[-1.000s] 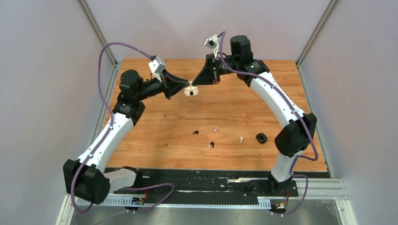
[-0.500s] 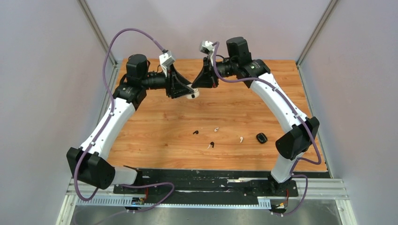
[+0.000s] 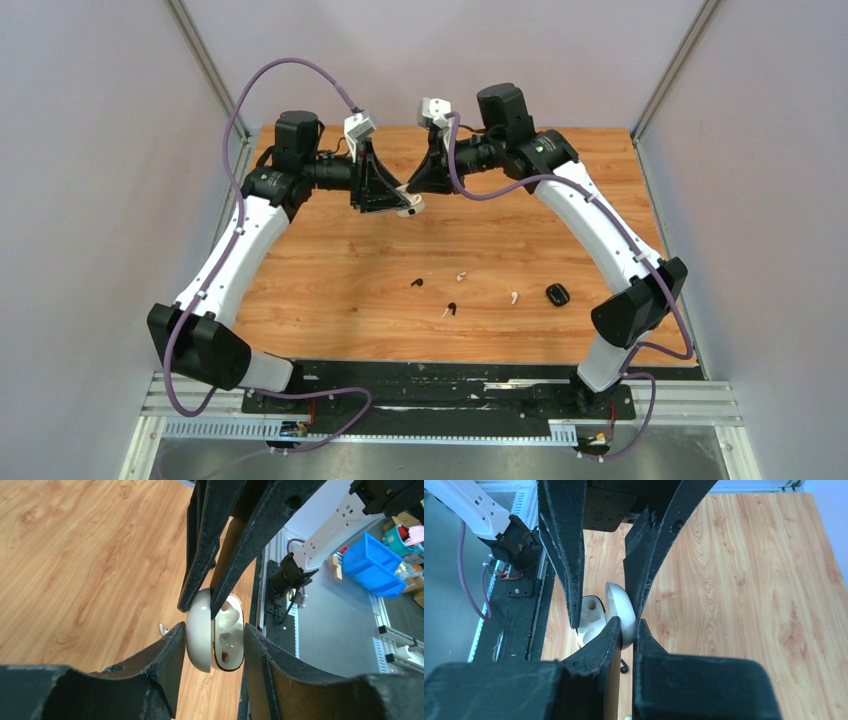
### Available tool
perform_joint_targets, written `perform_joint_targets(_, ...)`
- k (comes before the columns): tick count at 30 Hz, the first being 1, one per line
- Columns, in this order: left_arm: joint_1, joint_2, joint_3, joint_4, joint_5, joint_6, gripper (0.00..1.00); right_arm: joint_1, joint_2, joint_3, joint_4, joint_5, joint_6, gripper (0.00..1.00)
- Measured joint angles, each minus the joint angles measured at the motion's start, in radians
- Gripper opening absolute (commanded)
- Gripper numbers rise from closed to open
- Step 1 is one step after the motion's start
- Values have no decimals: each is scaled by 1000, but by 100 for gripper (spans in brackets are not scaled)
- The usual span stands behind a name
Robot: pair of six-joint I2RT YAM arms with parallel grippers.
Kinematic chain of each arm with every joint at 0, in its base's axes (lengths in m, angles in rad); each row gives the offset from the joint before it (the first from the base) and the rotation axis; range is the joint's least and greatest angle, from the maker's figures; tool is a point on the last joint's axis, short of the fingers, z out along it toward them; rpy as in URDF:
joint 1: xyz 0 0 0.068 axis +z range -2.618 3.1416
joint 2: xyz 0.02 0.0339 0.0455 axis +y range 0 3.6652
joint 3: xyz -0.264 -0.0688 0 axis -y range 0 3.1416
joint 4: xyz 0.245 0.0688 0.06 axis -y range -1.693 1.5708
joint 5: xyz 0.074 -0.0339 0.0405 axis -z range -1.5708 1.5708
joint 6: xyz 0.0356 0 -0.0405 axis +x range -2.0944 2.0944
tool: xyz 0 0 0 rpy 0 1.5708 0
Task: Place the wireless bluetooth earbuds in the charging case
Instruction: Adjust the charging case.
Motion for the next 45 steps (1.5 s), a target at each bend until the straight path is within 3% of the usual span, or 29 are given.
perform_joint_targets(5, 13, 1, 0, -15, 8, -3, 48, 12, -5, 1, -16, 14, -40, 0)
perform_joint_targets(8, 19, 4, 2, -9, 14, -7, 59, 20, -5, 1, -22, 17, -56, 0)
perform_joint_targets(10, 23, 5, 2, -2, 13, -14, 59, 23, -6, 1, -26, 18, -60, 0)
perform_joint_targets(19, 25, 10, 20, -23, 14, 22, 29, 26, -6, 1, -37, 18, -64, 0)
perform_joint_targets(24, 25, 12, 31, -45, 21, 58, 20, 26, -6, 1, -38, 23, -63, 0)
perform_joint_targets(27, 25, 15, 31, -45, 22, 67, 30, 26, -6, 1, -38, 29, -62, 0)
perform_joint_targets(33, 25, 18, 31, -55, 21, 85, 38, 26, -6, 1, -36, 37, -56, 0)
perform_joint_targets(41, 25, 35, 42, -93, 25, 121, 26, 26, -5, 1, -38, 47, -55, 0)
perform_joint_targets(43, 25, 36, 43, -91, 26, 121, 28, 26, -5, 2, -38, 49, -55, 0)
perform_joint_targets(45, 25, 36, 43, -86, 27, 117, 36, 26, -5, 1, -36, 50, -55, 0)
